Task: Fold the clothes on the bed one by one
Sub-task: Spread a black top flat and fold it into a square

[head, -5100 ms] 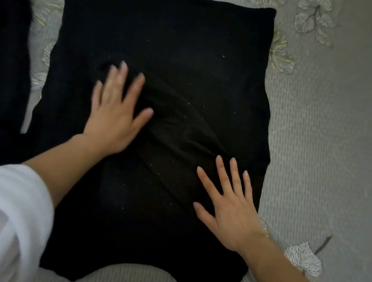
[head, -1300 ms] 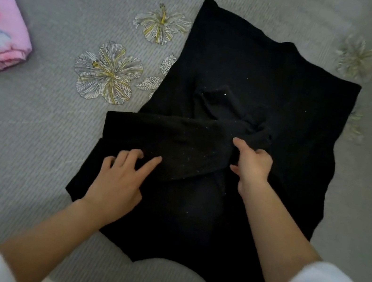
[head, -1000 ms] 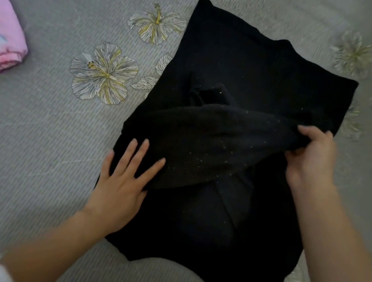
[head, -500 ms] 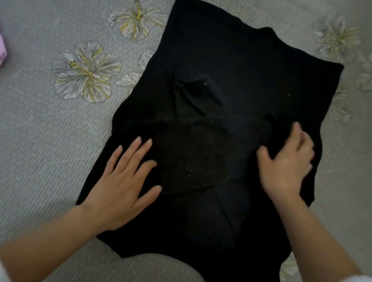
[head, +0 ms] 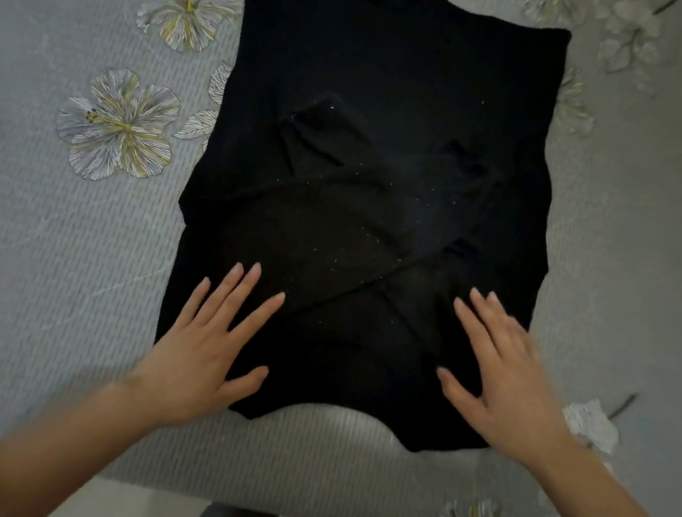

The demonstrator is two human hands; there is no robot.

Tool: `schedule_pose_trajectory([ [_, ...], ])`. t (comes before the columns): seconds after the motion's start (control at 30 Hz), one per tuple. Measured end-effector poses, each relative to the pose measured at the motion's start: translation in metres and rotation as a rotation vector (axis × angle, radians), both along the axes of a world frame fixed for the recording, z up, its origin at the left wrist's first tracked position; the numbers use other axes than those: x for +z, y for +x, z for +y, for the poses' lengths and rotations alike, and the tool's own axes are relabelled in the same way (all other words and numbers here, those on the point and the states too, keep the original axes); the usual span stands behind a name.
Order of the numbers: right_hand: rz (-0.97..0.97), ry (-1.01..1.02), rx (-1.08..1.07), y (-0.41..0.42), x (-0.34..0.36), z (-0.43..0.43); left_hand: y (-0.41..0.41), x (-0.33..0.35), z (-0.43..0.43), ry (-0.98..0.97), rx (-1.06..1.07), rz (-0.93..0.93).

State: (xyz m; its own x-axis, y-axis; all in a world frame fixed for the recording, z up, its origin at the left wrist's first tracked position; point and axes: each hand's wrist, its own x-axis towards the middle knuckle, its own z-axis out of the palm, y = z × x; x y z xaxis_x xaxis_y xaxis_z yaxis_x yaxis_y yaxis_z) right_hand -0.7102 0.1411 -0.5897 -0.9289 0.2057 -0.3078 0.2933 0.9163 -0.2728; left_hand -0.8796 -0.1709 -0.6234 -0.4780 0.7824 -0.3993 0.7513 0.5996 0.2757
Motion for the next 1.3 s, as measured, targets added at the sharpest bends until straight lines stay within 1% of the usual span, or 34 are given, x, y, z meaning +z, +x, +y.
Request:
schedule_pose_trajectory([
  [0.13, -0.155, 0.019, 0.086, 0.057, -0.002, -0.021, 0.011, 0.003, -0.021, -0.045, -0.160, -0.014],
  [0.2, -0.225, 0.062, 0.138, 0.066, -0.009, -0.031, 0.015, 0.001, -0.021, -0.068, -0.200, -0.015],
  [0.27, -0.261, 0.098, 0.124, 0.065, -0.017, -0.036, 0.015, -0.007, -0.018, -0.114, -0.214, 0.015],
  [0.33, -0.271, 0.107, 0.070, 0.057, -0.028, -0.037, 0.013, -0.017, -0.011, -0.191, -0.219, 0.063],
  [0.43, -0.254, 0.109, 0.012, 0.041, -0.036, -0.031, 0.008, -0.022, 0.000, -0.256, -0.243, 0.081],
  [0.53, -0.142, -0.019, -0.159, 0.020, -0.029, -0.021, 0.003, -0.017, 0.006, -0.287, -0.282, 0.108],
  [0.6, -0.120, -0.106, -0.304, 0.007, -0.022, -0.013, -0.005, -0.008, 0.015, -0.253, -0.229, 0.085],
  [0.63, -0.132, -0.150, -0.363, 0.003, -0.019, -0.009, -0.011, -0.002, 0.022, -0.218, -0.151, 0.038],
  [0.7, -0.182, -0.212, -0.399, -0.004, -0.011, 0.002, -0.024, 0.010, 0.035, -0.143, -0.007, -0.069],
  [0.73, -0.210, -0.235, -0.397, -0.005, -0.006, 0.007, -0.029, 0.017, 0.041, -0.131, 0.020, -0.119],
  [0.8, -0.284, -0.267, -0.383, -0.004, 0.008, 0.014, -0.035, 0.029, 0.049, -0.186, -0.006, -0.247],
  [0.87, -0.431, -0.338, -0.359, 0.001, 0.024, 0.016, -0.031, 0.044, 0.052, -0.303, -0.037, -0.429],
  [0.93, -0.692, -0.454, -0.332, 0.009, 0.038, 0.013, -0.022, 0.057, 0.051, -0.485, -0.048, -0.596],
  [1.0, -0.941, -0.527, -0.314, 0.018, 0.049, 0.009, -0.012, 0.069, 0.049, -0.707, -0.057, -0.699],
  [1.03, -1.000, -0.540, -0.294, 0.022, 0.053, 0.007, -0.009, 0.072, 0.048, -0.790, -0.063, -0.732],
  [1.07, -1.011, -0.549, -0.278, 0.024, 0.056, 0.008, -0.008, 0.075, 0.047, -0.832, -0.060, -0.767],
  [1.13, -0.930, -0.581, -0.301, 0.021, 0.061, 0.016, -0.015, 0.082, 0.047, -0.818, -0.011, -0.798],
  [1.23, -0.641, -0.639, -0.454, 0.002, 0.070, 0.040, -0.052, 0.092, 0.054, -0.655, 0.170, -0.761],
  [1.3, -0.453, -0.653, -0.554, -0.018, 0.073, 0.059, -0.084, 0.102, 0.066, -0.549, 0.279, -0.805],
])
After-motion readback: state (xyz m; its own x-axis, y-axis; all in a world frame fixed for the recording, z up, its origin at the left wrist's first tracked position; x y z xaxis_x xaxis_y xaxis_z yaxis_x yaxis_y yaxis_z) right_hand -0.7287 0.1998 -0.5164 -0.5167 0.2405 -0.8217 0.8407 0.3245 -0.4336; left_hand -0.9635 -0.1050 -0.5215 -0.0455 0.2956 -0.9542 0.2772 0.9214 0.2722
